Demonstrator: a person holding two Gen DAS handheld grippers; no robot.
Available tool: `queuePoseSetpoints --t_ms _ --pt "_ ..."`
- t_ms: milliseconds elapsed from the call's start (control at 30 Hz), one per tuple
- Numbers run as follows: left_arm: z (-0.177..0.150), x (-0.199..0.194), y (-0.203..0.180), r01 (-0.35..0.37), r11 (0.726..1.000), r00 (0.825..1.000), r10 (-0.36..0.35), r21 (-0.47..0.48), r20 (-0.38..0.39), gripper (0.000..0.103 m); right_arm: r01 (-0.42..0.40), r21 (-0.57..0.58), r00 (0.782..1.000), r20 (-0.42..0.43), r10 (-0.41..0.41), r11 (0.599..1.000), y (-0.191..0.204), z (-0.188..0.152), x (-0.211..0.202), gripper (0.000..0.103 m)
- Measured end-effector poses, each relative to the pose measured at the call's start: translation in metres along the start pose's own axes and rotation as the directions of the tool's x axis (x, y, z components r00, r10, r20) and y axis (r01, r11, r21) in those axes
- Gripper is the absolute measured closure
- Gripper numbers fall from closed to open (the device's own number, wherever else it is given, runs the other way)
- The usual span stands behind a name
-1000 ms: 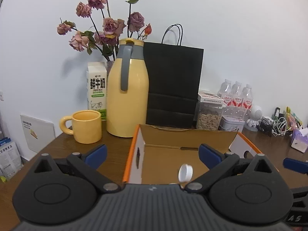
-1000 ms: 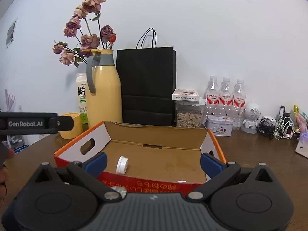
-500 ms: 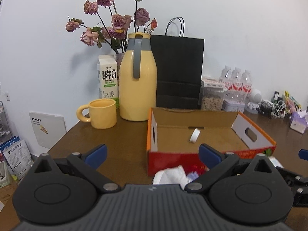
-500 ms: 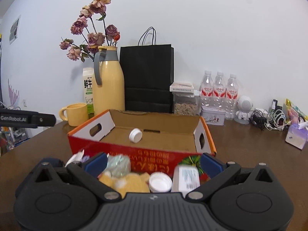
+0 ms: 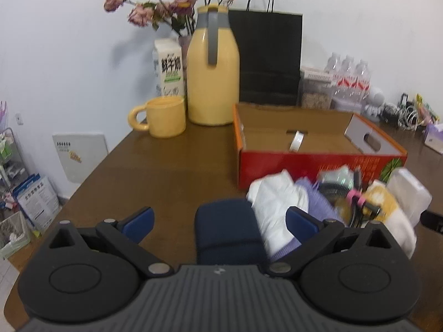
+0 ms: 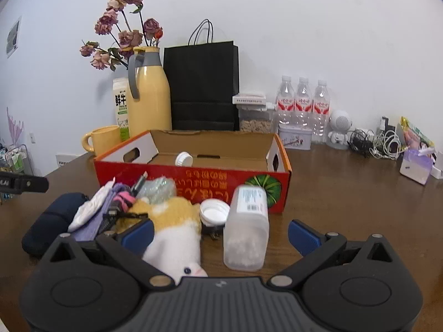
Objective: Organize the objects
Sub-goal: 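Grasp the navy blue case with the left gripper while the right gripper grasps the clear container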
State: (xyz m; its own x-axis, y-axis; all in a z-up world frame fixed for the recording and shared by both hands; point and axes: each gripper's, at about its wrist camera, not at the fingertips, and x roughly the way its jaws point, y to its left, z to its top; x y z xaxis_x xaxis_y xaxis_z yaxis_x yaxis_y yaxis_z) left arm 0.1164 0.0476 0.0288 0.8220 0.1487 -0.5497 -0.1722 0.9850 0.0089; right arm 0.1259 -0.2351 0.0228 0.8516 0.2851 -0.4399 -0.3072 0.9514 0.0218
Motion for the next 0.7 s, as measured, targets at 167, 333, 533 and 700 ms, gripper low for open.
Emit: queuePoseSetpoints --t_ms 167,333,533,700 --pt "-0.008 0.013 0.006 -0.011 1.0 0.997 0.009 -0.025 -0.081 0.0 -0.002 0.005 1.0 -0.011 0.002 1.0 -0.003 -0.006 -0.001 0.0" --pt "-0.012 0.031 0.002 0.01 0.999 0.989 -0.016 -0.044 -0.146 0.0 0.003 0.008 1.0 -0.021 -0.003 1.0 -0.006 -0.009 0.001 0.0" --pt "-0.016 0.049 -0.002 0.001 0.999 0.981 -0.01 -0.048 -0.195 0.0 0.025 0.008 0.999 -0.035 -0.025 1.0 -0.014 -0.012 0.007 0.0" --pt "-0.023 0.056 0.002 -0.008 0.999 0.976 -0.004 -0.054 -0.216 0.0 0.064 0.018 0.996 -0.056 -0.063 0.998 -0.024 -0.015 0.019 0.0"
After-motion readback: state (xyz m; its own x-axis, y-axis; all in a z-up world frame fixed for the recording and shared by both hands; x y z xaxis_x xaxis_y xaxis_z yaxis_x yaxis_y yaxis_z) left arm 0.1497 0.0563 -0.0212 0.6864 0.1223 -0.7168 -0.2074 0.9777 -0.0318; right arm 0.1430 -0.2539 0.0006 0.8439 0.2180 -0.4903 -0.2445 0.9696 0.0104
